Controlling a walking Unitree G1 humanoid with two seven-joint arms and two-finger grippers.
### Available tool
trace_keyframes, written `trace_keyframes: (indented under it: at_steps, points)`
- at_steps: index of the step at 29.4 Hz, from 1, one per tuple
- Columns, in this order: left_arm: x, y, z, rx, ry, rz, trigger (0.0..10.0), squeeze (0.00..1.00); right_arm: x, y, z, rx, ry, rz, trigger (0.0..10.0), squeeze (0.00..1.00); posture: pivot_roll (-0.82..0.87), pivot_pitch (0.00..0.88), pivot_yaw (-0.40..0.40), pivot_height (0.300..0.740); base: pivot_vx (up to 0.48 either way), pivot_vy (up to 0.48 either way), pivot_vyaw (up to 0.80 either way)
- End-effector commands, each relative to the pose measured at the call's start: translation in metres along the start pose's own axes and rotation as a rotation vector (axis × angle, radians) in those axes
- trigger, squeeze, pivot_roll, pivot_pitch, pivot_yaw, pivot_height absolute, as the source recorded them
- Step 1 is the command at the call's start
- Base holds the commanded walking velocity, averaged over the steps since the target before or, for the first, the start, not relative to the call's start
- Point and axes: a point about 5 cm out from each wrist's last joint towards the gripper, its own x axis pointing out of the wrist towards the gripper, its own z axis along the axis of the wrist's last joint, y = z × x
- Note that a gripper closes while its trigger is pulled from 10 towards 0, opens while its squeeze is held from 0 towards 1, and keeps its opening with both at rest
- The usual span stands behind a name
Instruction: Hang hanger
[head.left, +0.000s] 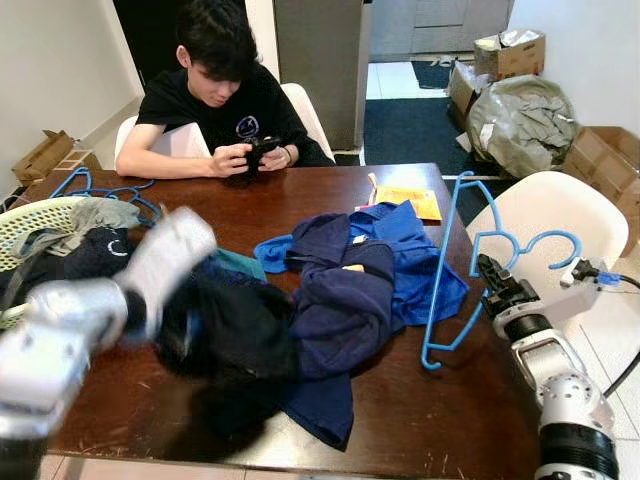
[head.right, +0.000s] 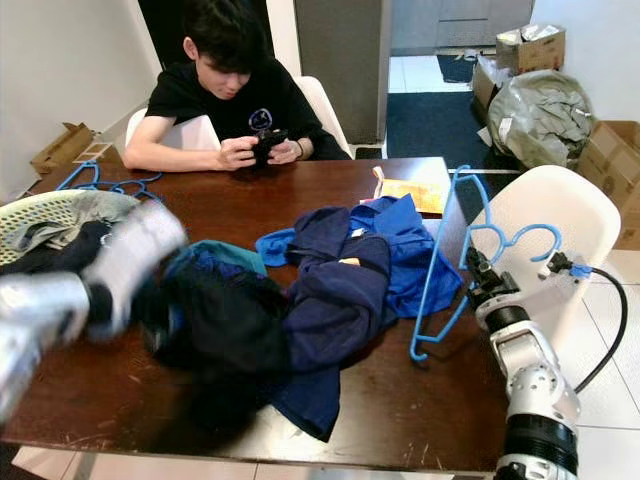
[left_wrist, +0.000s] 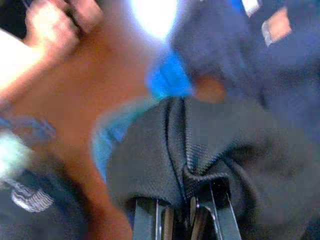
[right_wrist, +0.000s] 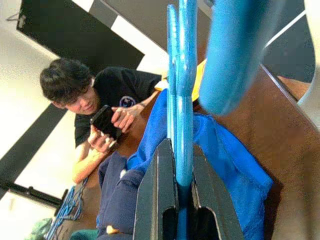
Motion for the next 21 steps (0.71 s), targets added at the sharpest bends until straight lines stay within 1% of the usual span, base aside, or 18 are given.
trace_keyframes:
  at_steps: [1,2,3,4,5,7,8,10,11,12,14,16,17,19,20,21]
  points:
    - [-0.001,0.015,0.02,-0.033,-0.151,0.086,5.0,0.0,0.001,0.0,-0.003,0.014,0.002,0.001,10.0,0.0,0.0,0.043,0.072,0.74,0.0,0.0,0.0]
    - [-0.001,0.015,0.02,-0.033,-0.151,0.086,5.0,0.0,0.001,0.0,-0.003,0.014,0.002,0.001,10.0,0.0,0.0,0.043,0.072,0.74,0.0,0.0,0.0]
    - [-0.003,0.021,0.04,-0.101,-0.293,0.103,10.0,0.0,0.001,0.001,-0.004,0.015,0.0,0.001,10.0,0.0,0.0,0.037,0.075,0.74,0.0,0.0,0.0]
    - [-0.003,0.021,0.04,-0.101,-0.293,0.103,10.0,0.0,0.001,0.001,-0.004,0.015,0.0,0.001,10.0,0.0,0.0,0.037,0.075,0.74,0.0,0.0,0.0]
    - [-0.004,0.021,0.054,-0.176,-0.4,0.089,10.0,0.0,0.002,0.001,-0.004,0.015,-0.001,0.001,10.0,0.0,0.0,0.037,0.076,0.74,0.0,0.0,0.0]
    - [-0.004,0.021,0.054,-0.176,-0.4,0.089,10.0,0.0,0.002,0.001,-0.004,0.015,-0.001,0.001,10.0,0.0,0.0,0.037,0.076,0.74,0.0,0.0,0.0]
    - [-0.004,0.019,0.063,-0.239,-0.471,0.062,10.0,0.0,0.002,0.001,-0.004,0.014,-0.003,0.0,10.0,0.0,-0.01,0.032,0.08,0.74,0.0,0.0,0.0]
    - [-0.004,0.019,0.063,-0.239,-0.471,0.062,10.0,0.0,0.002,0.001,-0.004,0.014,-0.003,0.0,10.0,0.0,-0.01,0.032,0.08,0.74,0.0,0.0,0.0]
    - [-0.002,0.015,0.068,-0.286,-0.505,0.031,10.0,0.0,0.002,0.001,-0.004,0.013,-0.005,-0.001,10.0,0.0,-0.01,0.029,0.083,0.74,0.0,0.0,0.0]
    - [-0.002,0.015,0.068,-0.286,-0.505,0.031,10.0,0.0,0.002,0.001,-0.004,0.013,-0.005,-0.001,10.0,0.0,-0.01,0.029,0.083,0.74,0.0,0.0,0.0]
    - [0.003,0.01,0.083,-0.348,-0.581,-0.007,10.0,0.0,0.001,0.001,-0.003,0.005,-0.019,0.005,10.0,0.0,-0.01,0.025,0.085,0.74,0.0,0.0,0.0]
    - [0.003,0.01,0.083,-0.348,-0.581,-0.007,10.0,0.0,0.001,0.001,-0.003,0.005,-0.019,0.005,10.0,0.0,-0.01,0.025,0.085,0.74,0.0,0.0,0.0]
    - [0.005,0.007,0.091,-0.368,-0.616,-0.034,10.0,0.0,0.002,0.001,-0.002,0.003,-0.022,0.007,10.0,0.0,-0.01,0.022,0.087,0.74,0.0,0.0,0.0]
    - [0.005,0.007,0.091,-0.368,-0.616,-0.034,10.0,0.0,0.002,0.001,-0.002,0.003,-0.022,0.007,10.0,0.0,-0.01,0.022,0.087,0.74,0.0,0.0,0.0]
    - [0.007,0.004,0.098,-0.384,-0.641,-0.067,10.0,0.0,0.002,0.002,-0.003,0.0,-0.024,0.009,10.0,0.0,-0.02,0.019,0.089,0.74,0.0,0.0,0.0]
    - [0.007,0.004,0.098,-0.384,-0.641,-0.067,10.0,0.0,0.002,0.002,-0.003,0.0,-0.024,0.009,10.0,0.0,-0.02,0.019,0.089,0.74,0.0,0.0,0.0]
